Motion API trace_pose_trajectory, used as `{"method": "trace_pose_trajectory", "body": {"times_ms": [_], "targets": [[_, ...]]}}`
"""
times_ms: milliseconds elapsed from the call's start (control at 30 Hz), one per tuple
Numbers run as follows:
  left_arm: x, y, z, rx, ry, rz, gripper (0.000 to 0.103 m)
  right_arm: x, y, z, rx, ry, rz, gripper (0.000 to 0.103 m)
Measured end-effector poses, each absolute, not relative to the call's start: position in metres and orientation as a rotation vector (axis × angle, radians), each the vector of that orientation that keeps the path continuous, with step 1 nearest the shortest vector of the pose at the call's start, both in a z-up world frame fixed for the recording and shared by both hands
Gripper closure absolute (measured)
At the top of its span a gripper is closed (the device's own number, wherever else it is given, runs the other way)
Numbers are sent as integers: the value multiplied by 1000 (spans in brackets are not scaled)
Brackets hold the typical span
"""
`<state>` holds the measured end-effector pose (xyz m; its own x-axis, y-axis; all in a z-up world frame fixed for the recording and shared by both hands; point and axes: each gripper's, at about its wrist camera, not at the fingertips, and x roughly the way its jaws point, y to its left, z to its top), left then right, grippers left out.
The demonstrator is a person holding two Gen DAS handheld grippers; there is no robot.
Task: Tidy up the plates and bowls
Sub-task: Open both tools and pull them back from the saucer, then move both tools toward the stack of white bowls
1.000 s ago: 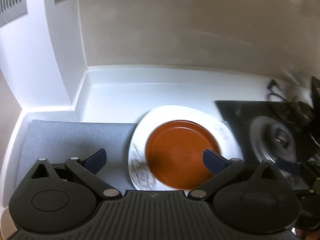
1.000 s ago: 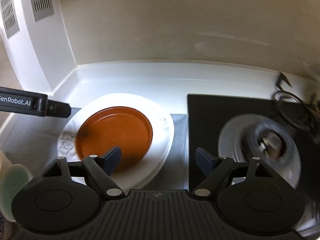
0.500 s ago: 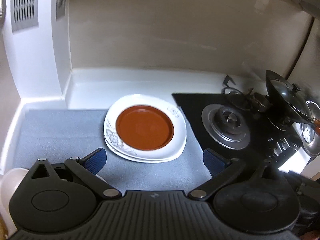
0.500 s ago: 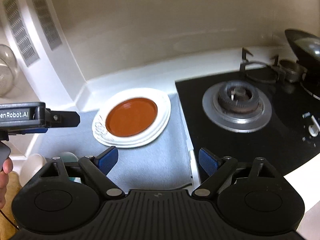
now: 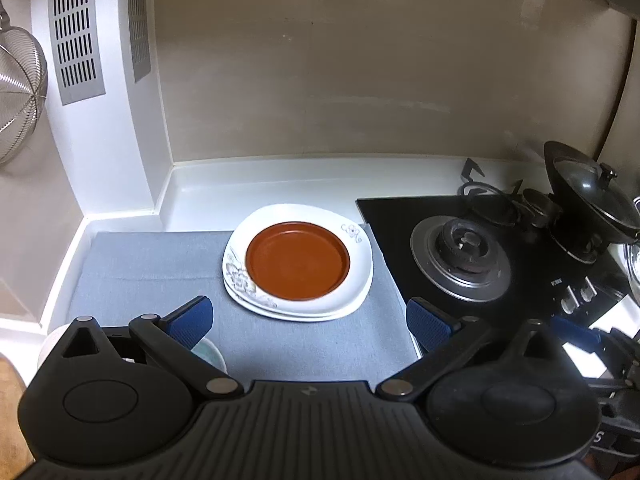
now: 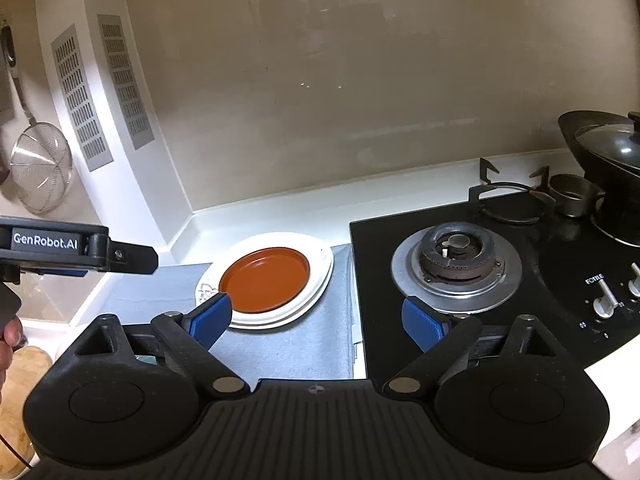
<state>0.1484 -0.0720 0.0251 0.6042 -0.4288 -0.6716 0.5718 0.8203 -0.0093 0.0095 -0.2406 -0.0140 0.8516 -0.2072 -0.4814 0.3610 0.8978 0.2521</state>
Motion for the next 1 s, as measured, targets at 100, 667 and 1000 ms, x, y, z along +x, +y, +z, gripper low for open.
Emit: {"method": "trace_pose_trajectory", "body": {"times_ms": [100, 667, 1000], "targets": [[140, -71, 24, 219, 715, -560, 0, 3, -241, -13, 329, 459, -284, 10], [108, -33, 25, 153, 728, -415, 0, -5, -227, -9, 286, 478, -136, 10], [96, 25, 22, 94, 748, -218, 0, 13, -203, -9, 268, 491, -3, 9]]}}
